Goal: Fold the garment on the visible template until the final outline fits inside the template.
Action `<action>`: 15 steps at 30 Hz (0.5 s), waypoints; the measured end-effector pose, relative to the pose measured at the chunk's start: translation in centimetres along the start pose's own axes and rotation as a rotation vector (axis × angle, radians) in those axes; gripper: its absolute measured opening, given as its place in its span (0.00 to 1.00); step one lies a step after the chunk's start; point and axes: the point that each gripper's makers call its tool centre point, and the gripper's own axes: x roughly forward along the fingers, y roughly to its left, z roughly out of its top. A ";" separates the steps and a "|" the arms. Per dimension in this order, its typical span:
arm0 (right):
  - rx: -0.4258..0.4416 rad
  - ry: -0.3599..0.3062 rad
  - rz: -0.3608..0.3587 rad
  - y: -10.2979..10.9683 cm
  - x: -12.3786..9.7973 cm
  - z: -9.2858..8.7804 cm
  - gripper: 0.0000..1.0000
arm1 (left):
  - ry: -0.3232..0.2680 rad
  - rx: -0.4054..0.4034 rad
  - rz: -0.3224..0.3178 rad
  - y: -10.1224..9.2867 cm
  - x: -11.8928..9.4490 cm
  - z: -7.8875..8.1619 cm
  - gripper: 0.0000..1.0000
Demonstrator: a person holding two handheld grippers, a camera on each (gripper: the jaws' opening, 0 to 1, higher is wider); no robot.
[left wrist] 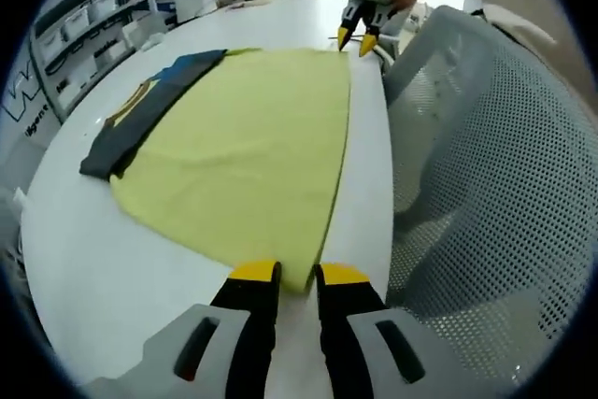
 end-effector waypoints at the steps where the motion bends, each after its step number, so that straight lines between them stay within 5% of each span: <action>1: -0.004 0.001 0.001 0.0 0.0 0.0 0.19 | -0.001 0.005 0.001 0.0 0.0 0.1 0.13; 15: -0.105 0.028 -0.026 -1.2 0.4 -0.1 0.03 | -0.018 -0.049 0.022 0.7 0.0 0.0 0.04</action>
